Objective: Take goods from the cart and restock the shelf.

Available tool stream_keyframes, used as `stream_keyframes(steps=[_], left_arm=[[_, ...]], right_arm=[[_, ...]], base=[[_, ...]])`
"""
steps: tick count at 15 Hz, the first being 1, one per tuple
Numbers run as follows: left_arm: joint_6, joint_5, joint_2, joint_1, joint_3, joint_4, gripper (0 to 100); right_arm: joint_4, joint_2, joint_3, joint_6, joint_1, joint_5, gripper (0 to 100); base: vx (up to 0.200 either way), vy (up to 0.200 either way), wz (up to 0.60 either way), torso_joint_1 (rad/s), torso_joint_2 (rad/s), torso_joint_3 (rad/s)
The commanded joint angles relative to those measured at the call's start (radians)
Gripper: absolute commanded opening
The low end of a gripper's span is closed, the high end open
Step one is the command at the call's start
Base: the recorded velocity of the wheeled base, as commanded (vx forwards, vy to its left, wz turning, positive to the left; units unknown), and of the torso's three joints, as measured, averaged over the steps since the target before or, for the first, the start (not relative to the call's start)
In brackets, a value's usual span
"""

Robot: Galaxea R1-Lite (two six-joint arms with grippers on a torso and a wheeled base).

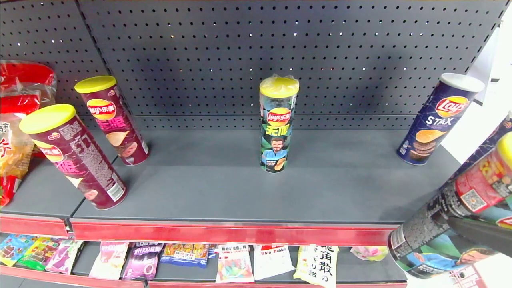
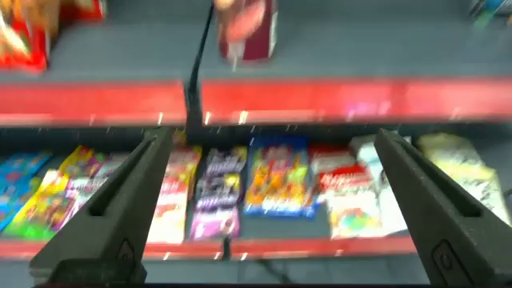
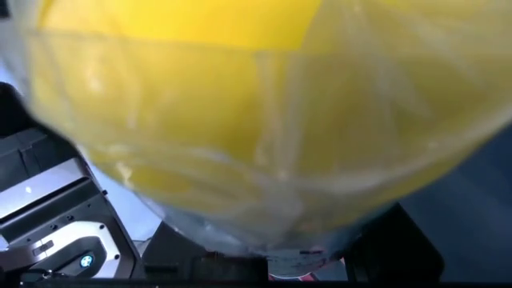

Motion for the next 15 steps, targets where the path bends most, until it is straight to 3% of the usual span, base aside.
stream_keyframes(steps=[1, 2, 4, 5, 8, 9, 11, 15], left_arm=[[-0.098, -0.108, 0.490, -0.072, -0.493, 0.009, 100], [-0.067, -0.163, 0.539, -0.089, -0.493, 0.009, 100], [0.043, -0.281, 0.651, -0.143, -0.518, 0.003, 100], [0.079, -0.359, 0.766, -0.212, -0.608, 0.004, 100], [0.079, -0.365, 0.952, -0.397, -0.709, 0.004, 100], [0.079, -0.365, 1.006, -0.423, -0.742, 0.003, 100], [0.080, -0.367, 1.124, -0.433, -0.823, -0.016, 100], [0.085, -0.424, 1.336, -0.462, -0.923, -0.060, 100]], right_arm=[[0.002, 0.004, -0.019, 0.000, 0.009, 0.000, 0], [0.009, -0.002, -0.015, 0.001, 0.040, -0.003, 0], [0.011, -0.017, 0.002, 0.001, 0.062, -0.008, 0], [0.011, -0.020, 0.010, 0.001, 0.063, -0.006, 0], [0.005, -0.013, 0.011, 0.040, 0.062, -0.006, 0], [0.002, -0.005, 0.008, 0.060, 0.062, -0.006, 0], [0.000, -0.002, 0.005, 0.066, 0.060, -0.008, 0], [0.002, 0.009, 0.004, 0.066, 0.055, -0.009, 0]], base=[[0.000, 0.000, 0.00, 0.000, 0.00, 0.000], [0.000, 0.000, 0.00, 0.000, 0.00, 0.000], [0.000, 0.000, 0.00, 0.000, 0.00, 0.000], [0.000, 0.000, 0.00, 0.000, 0.00, 0.000], [0.000, 0.000, 0.00, 0.000, 0.00, 0.000], [0.000, 0.000, 0.00, 0.000, 0.00, 0.000], [0.000, 0.000, 0.00, 0.000, 0.00, 0.000], [0.000, 0.000, 0.00, 0.000, 0.00, 0.000]])
